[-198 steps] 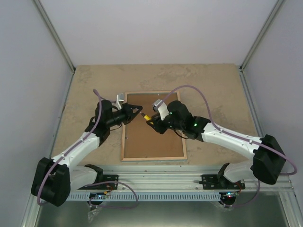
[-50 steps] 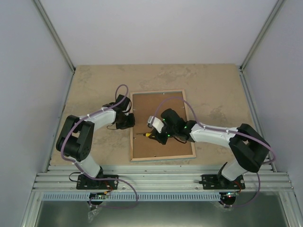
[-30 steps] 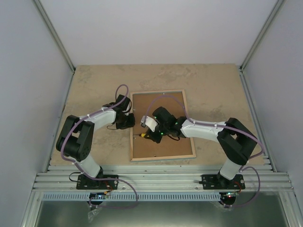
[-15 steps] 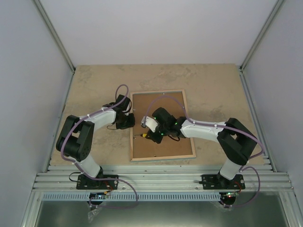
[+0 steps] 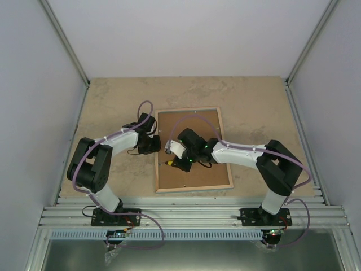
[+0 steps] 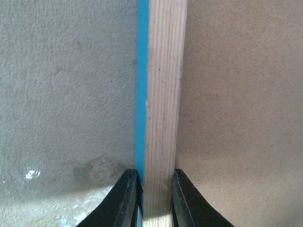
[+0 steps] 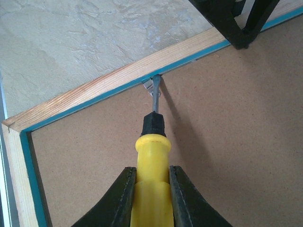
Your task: Take the photo out of the frame
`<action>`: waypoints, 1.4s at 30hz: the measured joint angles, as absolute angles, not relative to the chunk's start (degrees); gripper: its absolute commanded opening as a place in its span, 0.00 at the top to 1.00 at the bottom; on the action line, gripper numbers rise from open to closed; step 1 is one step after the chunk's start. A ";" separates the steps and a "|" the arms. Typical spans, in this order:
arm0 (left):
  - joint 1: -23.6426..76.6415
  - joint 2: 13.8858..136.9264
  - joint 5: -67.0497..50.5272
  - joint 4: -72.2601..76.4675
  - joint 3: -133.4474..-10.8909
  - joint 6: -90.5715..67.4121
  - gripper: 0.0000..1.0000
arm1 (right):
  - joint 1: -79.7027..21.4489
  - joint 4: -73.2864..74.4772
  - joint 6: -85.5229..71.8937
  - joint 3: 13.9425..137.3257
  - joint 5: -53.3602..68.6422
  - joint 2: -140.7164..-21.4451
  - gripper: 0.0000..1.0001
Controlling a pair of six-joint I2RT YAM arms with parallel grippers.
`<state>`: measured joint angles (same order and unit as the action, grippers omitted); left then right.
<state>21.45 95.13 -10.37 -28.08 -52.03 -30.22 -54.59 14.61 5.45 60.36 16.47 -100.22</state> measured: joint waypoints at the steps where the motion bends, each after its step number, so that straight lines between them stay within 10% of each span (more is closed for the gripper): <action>1: 21.45 95.13 -10.35 -28.08 -52.03 -30.24 0.92 | -54.61 15.07 5.63 60.64 16.47 -100.29 1.00; 42: 21.50 95.26 -10.17 -28.14 -52.10 -30.00 0.93 | -55.81 21.87 8.60 61.52 13.04 -98.37 0.99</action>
